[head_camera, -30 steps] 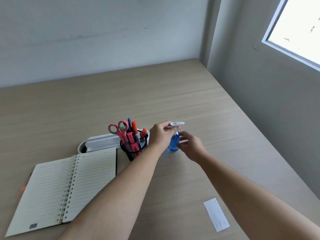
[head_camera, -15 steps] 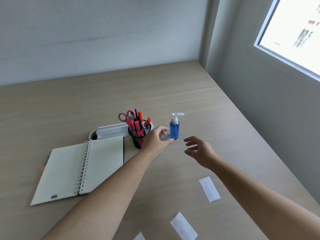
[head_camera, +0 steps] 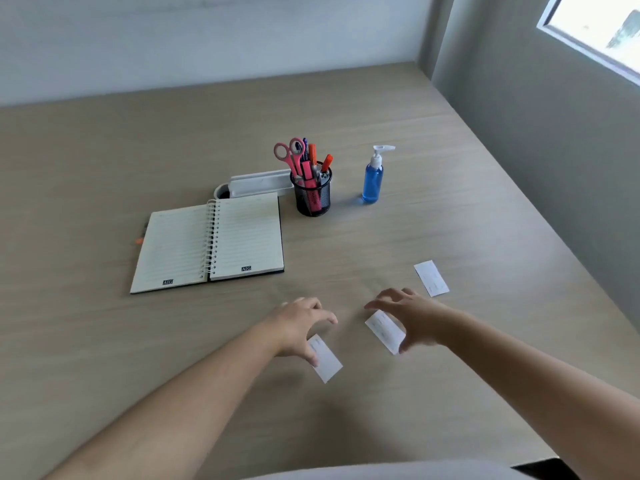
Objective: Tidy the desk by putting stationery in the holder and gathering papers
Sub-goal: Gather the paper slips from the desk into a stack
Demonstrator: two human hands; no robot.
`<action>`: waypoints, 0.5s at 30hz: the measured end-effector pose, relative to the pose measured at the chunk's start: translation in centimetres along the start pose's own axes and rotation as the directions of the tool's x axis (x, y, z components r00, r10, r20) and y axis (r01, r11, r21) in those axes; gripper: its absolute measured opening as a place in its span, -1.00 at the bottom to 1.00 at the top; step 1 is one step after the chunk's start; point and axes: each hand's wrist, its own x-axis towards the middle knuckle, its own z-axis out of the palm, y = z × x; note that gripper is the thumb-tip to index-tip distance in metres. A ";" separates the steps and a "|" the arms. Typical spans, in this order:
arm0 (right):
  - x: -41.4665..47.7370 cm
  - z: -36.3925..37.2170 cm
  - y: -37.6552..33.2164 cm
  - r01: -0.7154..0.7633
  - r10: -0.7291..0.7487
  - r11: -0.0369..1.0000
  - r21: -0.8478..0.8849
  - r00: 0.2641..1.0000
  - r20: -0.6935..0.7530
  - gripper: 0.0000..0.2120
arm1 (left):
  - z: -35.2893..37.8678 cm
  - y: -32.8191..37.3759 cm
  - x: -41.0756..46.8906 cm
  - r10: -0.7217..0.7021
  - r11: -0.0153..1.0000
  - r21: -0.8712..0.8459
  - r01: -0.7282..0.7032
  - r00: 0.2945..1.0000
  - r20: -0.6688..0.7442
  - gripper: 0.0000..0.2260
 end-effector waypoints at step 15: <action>1.0 0.4 -2.2 -0.135 0.123 0.975 -0.176 0.989 -0.081 -0.16 | 1.8 1.3 -0.1 0.133 0.970 0.210 -0.122 0.990 -0.039 -0.60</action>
